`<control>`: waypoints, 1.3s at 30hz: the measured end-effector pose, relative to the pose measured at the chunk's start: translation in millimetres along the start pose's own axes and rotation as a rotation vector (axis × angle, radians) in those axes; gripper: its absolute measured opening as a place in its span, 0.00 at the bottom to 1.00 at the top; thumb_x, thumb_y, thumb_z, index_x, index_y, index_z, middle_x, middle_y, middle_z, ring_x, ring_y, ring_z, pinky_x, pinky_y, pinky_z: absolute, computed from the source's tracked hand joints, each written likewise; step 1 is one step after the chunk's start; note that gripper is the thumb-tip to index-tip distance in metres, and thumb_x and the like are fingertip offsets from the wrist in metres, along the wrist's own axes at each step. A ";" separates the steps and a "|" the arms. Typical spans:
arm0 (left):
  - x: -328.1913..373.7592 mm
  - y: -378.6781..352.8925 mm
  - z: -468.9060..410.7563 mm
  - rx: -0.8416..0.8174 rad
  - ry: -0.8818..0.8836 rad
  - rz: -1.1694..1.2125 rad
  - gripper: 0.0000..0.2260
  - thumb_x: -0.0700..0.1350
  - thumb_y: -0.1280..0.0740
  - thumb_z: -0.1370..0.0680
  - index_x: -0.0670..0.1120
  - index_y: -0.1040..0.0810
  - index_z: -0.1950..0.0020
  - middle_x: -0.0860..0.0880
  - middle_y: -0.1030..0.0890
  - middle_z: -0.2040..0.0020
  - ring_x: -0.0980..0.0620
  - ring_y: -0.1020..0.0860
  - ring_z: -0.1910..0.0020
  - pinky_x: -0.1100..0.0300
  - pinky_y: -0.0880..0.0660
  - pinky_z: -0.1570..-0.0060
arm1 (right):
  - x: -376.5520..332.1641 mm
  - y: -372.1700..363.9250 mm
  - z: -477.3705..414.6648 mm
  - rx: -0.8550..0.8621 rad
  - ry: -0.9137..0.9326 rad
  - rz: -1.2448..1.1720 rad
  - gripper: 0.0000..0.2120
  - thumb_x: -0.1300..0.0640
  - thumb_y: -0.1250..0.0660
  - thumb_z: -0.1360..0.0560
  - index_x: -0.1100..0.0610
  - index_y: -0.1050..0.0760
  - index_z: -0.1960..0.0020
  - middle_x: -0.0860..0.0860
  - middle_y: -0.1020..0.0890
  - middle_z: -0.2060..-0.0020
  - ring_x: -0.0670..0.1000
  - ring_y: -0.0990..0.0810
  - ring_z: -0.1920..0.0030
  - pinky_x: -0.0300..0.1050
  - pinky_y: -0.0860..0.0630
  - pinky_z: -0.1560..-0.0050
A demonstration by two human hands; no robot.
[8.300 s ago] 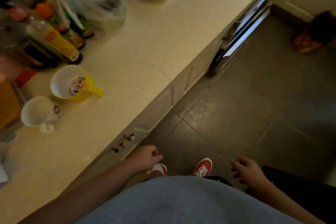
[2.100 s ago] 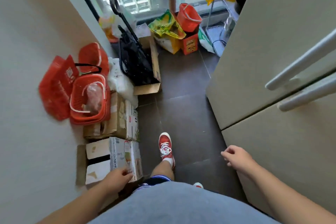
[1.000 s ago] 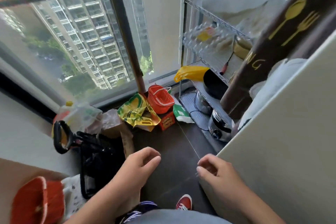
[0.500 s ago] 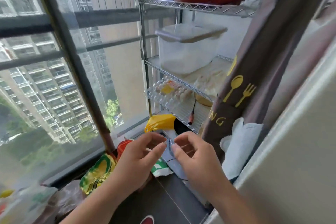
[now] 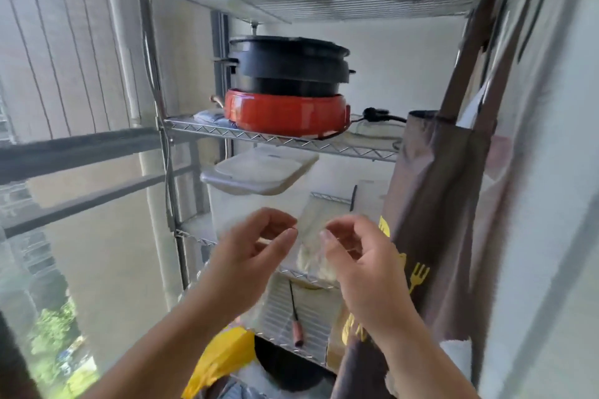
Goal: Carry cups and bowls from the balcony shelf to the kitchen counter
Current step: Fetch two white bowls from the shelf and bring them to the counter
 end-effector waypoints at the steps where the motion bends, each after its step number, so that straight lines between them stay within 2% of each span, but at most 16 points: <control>1: 6.5 3.8 -16.1 -0.013 -0.035 0.003 0.11 0.58 0.34 0.29 0.56 0.20 0.51 0.53 0.15 0.56 0.57 0.20 0.61 0.60 0.23 0.58 | -9.6 3.2 -13.4 0.040 0.030 0.014 0.01 0.54 0.32 0.25 0.48 0.22 0.55 0.43 0.17 0.59 0.43 0.18 0.59 0.28 0.26 0.60; 9: 87.9 21.4 -133.6 -0.061 -0.363 -0.044 0.03 0.47 0.31 0.25 0.52 0.19 0.53 0.56 0.16 0.59 0.58 0.20 0.61 0.65 0.23 0.60 | -91.4 33.2 -105.2 0.255 0.221 0.143 0.03 0.52 0.32 0.26 0.50 0.22 0.54 0.46 0.17 0.62 0.45 0.18 0.60 0.38 0.21 0.57; 13: 127.1 25.7 -181.6 -0.049 -0.454 -0.075 0.03 0.45 0.30 0.24 0.54 0.19 0.53 0.59 0.16 0.58 0.63 0.19 0.61 0.74 0.26 0.61 | -130.4 43.8 -141.1 0.307 0.307 0.213 0.03 0.52 0.32 0.26 0.51 0.22 0.55 0.47 0.17 0.63 0.44 0.18 0.61 0.37 0.21 0.59; 15: 146.2 23.6 -204.4 -0.029 -0.488 -0.095 0.02 0.45 0.31 0.24 0.52 0.19 0.54 0.55 0.16 0.61 0.63 0.19 0.61 0.75 0.27 0.63 | -148.1 48.6 -159.0 0.319 0.340 0.267 0.04 0.52 0.32 0.26 0.51 0.22 0.55 0.46 0.17 0.64 0.42 0.19 0.61 0.34 0.22 0.61; 19: 182.7 16.8 -246.9 -0.016 -0.565 -0.186 0.03 0.48 0.30 0.25 0.51 0.21 0.53 0.57 0.18 0.60 0.61 0.19 0.62 0.69 0.24 0.63 | -178.5 63.4 -198.3 0.369 0.349 0.346 0.05 0.48 0.32 0.27 0.49 0.22 0.55 0.45 0.18 0.64 0.39 0.20 0.61 0.30 0.25 0.62; 23: 211.6 22.1 -282.9 0.033 -0.638 -0.317 0.09 0.56 0.30 0.27 0.54 0.23 0.52 0.60 0.19 0.57 0.61 0.21 0.58 0.67 0.28 0.60 | -204.6 82.8 -236.3 0.471 0.355 0.380 0.09 0.46 0.30 0.29 0.50 0.22 0.55 0.45 0.18 0.62 0.43 0.20 0.60 0.38 0.23 0.59; 27: 227.8 39.8 -318.4 0.175 -0.613 -0.418 0.14 0.59 0.31 0.28 0.52 0.23 0.49 0.54 0.20 0.52 0.52 0.23 0.51 0.58 0.33 0.57 | -221.0 95.0 -274.4 0.505 0.335 0.478 0.16 0.41 0.28 0.32 0.49 0.24 0.51 0.44 0.19 0.56 0.43 0.20 0.56 0.36 0.29 0.62; 30: 230.8 52.3 -343.4 0.247 -0.564 -0.530 0.18 0.61 0.33 0.28 0.52 0.22 0.44 0.48 0.20 0.46 0.46 0.26 0.46 0.56 0.34 0.55 | -224.8 103.1 -301.4 0.503 0.294 0.584 0.26 0.40 0.26 0.35 0.51 0.27 0.42 0.47 0.21 0.47 0.47 0.24 0.51 0.39 0.31 0.59; 33: 228.5 55.1 -369.9 0.228 -0.520 -0.627 0.25 0.63 0.34 0.28 0.54 0.25 0.34 0.47 0.24 0.36 0.43 0.29 0.37 0.52 0.31 0.46 | -224.7 111.5 -322.6 0.506 0.243 0.712 0.37 0.38 0.25 0.38 0.51 0.32 0.35 0.51 0.24 0.40 0.53 0.24 0.43 0.43 0.30 0.50; 35: 224.4 52.4 -386.0 0.203 -0.469 -0.675 0.32 0.66 0.35 0.30 0.54 0.30 0.30 0.45 0.26 0.33 0.41 0.29 0.35 0.49 0.30 0.42 | -217.8 115.9 -335.6 0.475 0.173 0.767 0.42 0.37 0.25 0.39 0.51 0.36 0.32 0.53 0.25 0.39 0.55 0.24 0.42 0.45 0.30 0.50; 37: 219.4 48.7 -401.2 0.193 -0.398 -0.698 0.38 0.69 0.36 0.33 0.51 0.35 0.29 0.43 0.26 0.34 0.40 0.28 0.36 0.49 0.29 0.45 | -212.0 120.5 -348.6 0.437 0.096 0.772 0.45 0.36 0.26 0.39 0.53 0.40 0.30 0.54 0.25 0.39 0.55 0.23 0.43 0.46 0.28 0.50; 39: 215.1 46.0 -415.4 0.190 -0.307 -0.701 0.40 0.70 0.36 0.34 0.46 0.36 0.32 0.41 0.24 0.37 0.39 0.26 0.42 0.52 0.30 0.53 | -209.8 124.7 -359.7 0.416 0.017 0.776 0.47 0.35 0.25 0.39 0.56 0.41 0.29 0.54 0.25 0.40 0.53 0.23 0.49 0.45 0.29 0.55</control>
Point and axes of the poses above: each hand's wrist, its own z-axis away from the middle knuckle, its own y-axis out of the back of the hand, x = y × z, the point moved 7 cm from there along -z, towards the middle knuckle
